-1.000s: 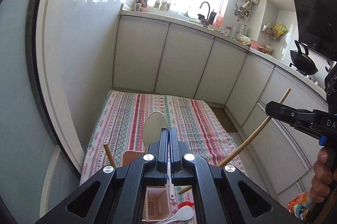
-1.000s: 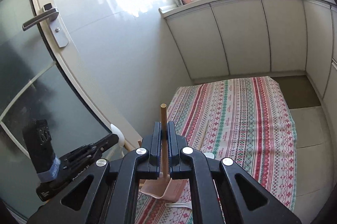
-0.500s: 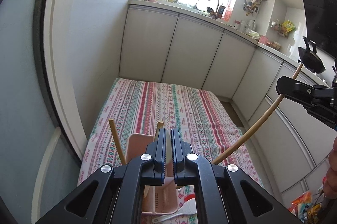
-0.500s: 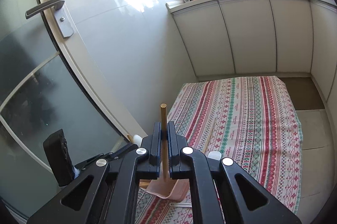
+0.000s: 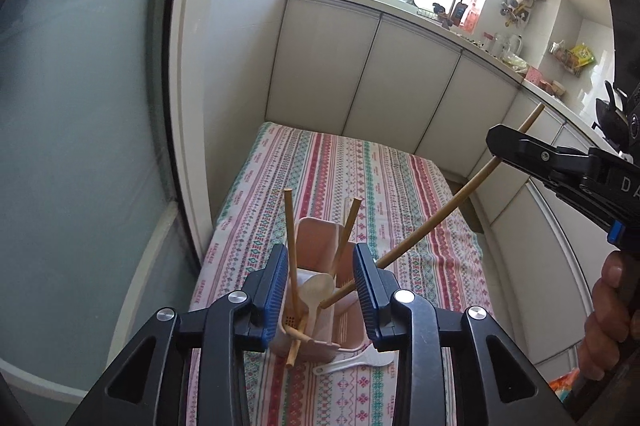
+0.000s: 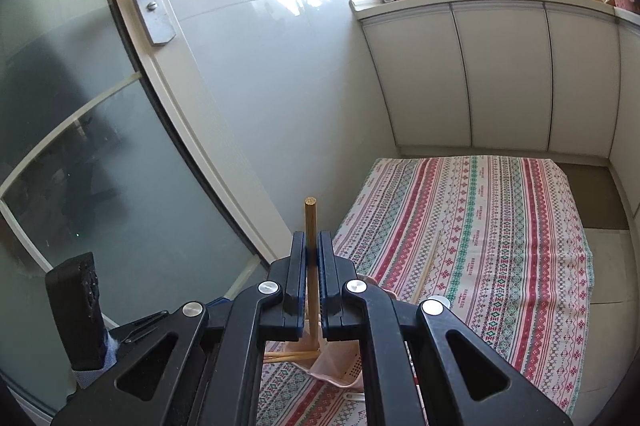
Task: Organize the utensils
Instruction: 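Lower the spoon and chopstick into the caddy and open both grippers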
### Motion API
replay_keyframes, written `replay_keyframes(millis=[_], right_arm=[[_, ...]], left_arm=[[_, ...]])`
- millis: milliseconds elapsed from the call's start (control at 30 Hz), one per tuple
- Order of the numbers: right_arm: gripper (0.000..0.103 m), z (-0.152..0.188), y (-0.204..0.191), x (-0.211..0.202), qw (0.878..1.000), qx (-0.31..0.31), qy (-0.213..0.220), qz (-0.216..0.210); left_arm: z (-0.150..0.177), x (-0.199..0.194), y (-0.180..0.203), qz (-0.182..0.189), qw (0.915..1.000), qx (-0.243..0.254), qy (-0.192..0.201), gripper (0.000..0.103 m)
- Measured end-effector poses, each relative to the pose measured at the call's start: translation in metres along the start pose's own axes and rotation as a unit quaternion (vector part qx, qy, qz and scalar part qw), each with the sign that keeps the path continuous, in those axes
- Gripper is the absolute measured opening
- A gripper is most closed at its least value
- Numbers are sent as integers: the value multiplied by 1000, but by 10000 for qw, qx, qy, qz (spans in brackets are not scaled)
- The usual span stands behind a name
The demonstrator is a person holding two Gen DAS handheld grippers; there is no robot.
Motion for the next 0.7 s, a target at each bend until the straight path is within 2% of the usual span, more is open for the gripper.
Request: replay_keyframes(millis=[233,433,533,600,700], right_arm=[[5,16,-17,28,9992,-274,-287,105],[8,19,-22,33,9987,-156,-463,-106],[15,14,-23,26,9989,-92,-439,-134],[27,12,-22,19,9991,-56,-392,-157],[32,9,-19,7,9994,-24,-315,-163]], left_arm=[[3,-7,-12,-148,9999,31,-43,47],[5,-9,-18,-192,9998,13,-108,53],[5,-10,-15,-188,9997,54,-132,57],[5,-11,-13,-172,9997,90,-146,60],[6,-14,-11,-150,9996,139,-175,63]])
Point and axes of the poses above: each gripper's, at about its wrist camera, not at the fingertips, and x roughly the way its jaws point, y to its right, z to its underside, the point moved 4 cm from there along x, roughly the way its jaws point, and after that the axes turned 4 degrees about y, right-handed, at the moved point
